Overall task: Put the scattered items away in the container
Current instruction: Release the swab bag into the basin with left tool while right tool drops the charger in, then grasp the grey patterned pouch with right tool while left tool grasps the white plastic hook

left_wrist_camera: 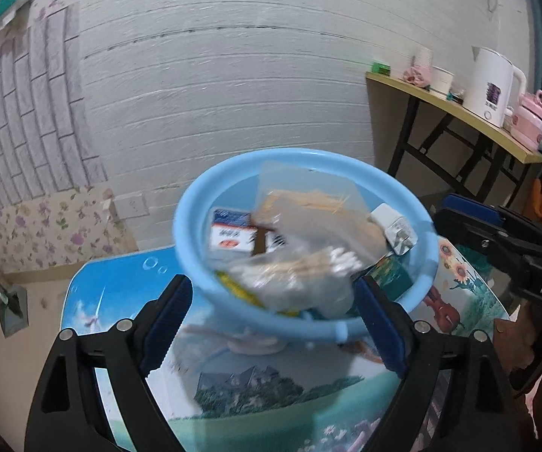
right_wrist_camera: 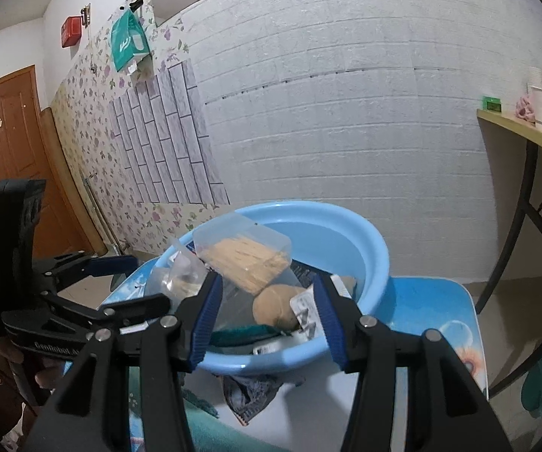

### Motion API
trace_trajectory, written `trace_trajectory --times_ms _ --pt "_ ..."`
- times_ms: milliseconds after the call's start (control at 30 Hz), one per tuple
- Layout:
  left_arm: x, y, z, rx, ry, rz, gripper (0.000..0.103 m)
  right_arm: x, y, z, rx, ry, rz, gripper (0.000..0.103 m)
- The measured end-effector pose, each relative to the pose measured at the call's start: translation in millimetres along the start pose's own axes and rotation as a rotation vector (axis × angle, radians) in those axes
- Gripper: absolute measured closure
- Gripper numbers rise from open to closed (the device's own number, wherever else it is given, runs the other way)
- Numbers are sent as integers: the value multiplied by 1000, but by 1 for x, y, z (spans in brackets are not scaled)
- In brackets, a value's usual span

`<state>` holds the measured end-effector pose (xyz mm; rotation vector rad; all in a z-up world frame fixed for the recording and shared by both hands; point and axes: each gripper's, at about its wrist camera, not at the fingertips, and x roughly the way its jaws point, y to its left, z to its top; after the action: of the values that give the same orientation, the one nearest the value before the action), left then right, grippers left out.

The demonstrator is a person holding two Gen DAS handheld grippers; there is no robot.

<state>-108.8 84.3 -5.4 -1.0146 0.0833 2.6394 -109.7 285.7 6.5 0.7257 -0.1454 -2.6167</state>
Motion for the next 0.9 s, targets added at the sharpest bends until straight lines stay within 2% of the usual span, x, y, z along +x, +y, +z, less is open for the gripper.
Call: trace_trajectory --times_ms 167,533,733,900 --pt "-8 18 -18 -48 5 36 15 -7 -4 -9 11 5 -22 53" --pt "-5 36 -52 -109 60 55 15 -13 -7 -33 37 67 -61 53" --pt "5 38 -60 -132 93 45 11 -14 -20 -45 123 98 -93 53" --pt "15 35 -64 -134 122 32 11 -3 -26 -62 198 157 -93 53"
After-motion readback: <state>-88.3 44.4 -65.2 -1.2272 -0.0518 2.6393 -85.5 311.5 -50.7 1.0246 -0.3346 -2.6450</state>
